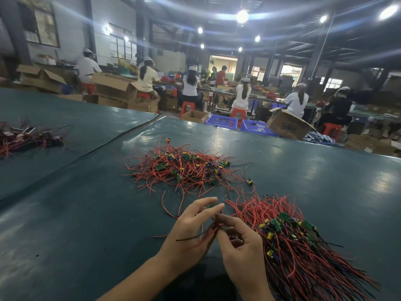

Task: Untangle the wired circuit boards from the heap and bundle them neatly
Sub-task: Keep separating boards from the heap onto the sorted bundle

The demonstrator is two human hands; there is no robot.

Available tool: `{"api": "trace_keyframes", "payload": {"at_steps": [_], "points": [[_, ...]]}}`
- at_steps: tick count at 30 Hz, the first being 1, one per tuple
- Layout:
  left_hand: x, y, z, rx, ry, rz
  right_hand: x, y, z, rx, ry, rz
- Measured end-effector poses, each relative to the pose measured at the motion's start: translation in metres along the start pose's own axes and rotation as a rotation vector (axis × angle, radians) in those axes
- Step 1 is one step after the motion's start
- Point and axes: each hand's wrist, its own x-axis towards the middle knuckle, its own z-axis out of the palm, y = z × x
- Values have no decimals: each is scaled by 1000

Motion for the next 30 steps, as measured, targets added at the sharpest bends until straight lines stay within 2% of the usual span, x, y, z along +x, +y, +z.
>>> {"api": "trace_keyframes", "payload": {"at_steps": [15, 19, 22, 25, 30], "points": [[3, 0, -2, -64, -6, -60, 2, 1, 0, 14, 73, -38], [3, -1, 2, -148, -12, -213, 3, -1, 2, 43, 105, -25], [5, -1, 5, -344, 21, -464, 2, -3, 3, 26, 98, -14], [8, -4, 6, -571, 124, -693, 2, -2, 2, -20, 129, -19], [12, -10, 2, -730, 260, -840, 3, 1, 1, -78, 145, -17]]}}
